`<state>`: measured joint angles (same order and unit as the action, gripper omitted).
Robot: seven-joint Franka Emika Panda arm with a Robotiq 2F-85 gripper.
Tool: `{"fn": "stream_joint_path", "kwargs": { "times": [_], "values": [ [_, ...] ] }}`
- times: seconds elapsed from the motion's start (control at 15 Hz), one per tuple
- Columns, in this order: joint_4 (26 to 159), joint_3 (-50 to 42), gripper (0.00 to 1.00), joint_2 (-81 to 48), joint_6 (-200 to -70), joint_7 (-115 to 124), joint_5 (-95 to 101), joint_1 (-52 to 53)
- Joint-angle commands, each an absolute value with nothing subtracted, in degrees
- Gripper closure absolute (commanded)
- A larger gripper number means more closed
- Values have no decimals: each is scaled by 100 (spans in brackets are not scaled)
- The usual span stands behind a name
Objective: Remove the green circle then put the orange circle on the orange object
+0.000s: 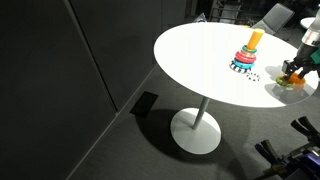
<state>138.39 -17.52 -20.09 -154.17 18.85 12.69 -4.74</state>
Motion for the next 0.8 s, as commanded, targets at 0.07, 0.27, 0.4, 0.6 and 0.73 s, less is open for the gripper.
{"fn": "stream_joint_path", "kwargs": {
  "times": [0.07,0.27,0.4,0.6,0.73],
  "values": [
    [13852,-1825,81,-1925,-15450,1919,1205,-443],
    [13862,-1865,95,-1770,-15355,1929,1237,-421],
    [13858,-1894,96,-1642,-15281,1950,1274,-398],
    [13835,-1924,96,-1440,-15191,2012,1351,-356],
    [13812,-1909,96,-1284,-15095,2052,1390,-344]
  ]
}}
